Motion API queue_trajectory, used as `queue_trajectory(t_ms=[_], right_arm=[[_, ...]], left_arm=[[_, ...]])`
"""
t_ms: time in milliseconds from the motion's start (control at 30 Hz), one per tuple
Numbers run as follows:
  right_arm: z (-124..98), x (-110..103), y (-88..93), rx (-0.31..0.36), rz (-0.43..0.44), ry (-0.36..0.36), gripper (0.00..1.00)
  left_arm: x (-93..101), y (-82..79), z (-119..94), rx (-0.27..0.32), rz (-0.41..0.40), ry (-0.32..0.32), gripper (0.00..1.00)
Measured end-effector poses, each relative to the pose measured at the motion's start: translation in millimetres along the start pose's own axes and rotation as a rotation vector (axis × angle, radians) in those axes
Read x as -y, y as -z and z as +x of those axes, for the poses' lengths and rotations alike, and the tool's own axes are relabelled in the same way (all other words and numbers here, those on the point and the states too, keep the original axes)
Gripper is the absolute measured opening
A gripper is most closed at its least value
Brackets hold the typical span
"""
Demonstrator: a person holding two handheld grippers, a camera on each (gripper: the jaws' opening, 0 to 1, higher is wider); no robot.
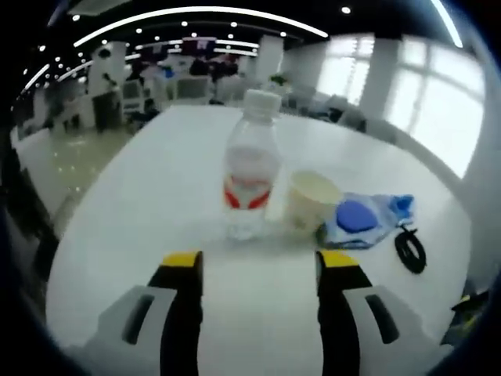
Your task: Arrange the tabletop items into an orderly group along one side of the table until the central work area is clear of visible clutter.
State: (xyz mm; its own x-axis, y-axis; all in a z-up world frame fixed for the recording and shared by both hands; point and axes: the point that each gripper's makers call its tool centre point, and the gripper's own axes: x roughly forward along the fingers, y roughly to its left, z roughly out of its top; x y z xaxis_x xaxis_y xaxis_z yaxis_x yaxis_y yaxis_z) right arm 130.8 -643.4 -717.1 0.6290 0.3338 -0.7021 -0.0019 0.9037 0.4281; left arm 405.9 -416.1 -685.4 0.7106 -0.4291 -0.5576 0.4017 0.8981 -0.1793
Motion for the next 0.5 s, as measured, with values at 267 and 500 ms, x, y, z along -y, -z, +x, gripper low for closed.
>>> queue_trajectory(t_ms=[267,500], right_arm=[[0.3,0.4,-1.7,0.007,0.006,0.001,0.63],[1.7,-0.2,-0.8,0.001,0.004,-0.004,0.62]], left_arm=[[16.5,11.0,-21.9,-0.016,0.027,0.053,0.61],[26.8,22.2,-40.9,-0.027,0.046,0.080,0.64]])
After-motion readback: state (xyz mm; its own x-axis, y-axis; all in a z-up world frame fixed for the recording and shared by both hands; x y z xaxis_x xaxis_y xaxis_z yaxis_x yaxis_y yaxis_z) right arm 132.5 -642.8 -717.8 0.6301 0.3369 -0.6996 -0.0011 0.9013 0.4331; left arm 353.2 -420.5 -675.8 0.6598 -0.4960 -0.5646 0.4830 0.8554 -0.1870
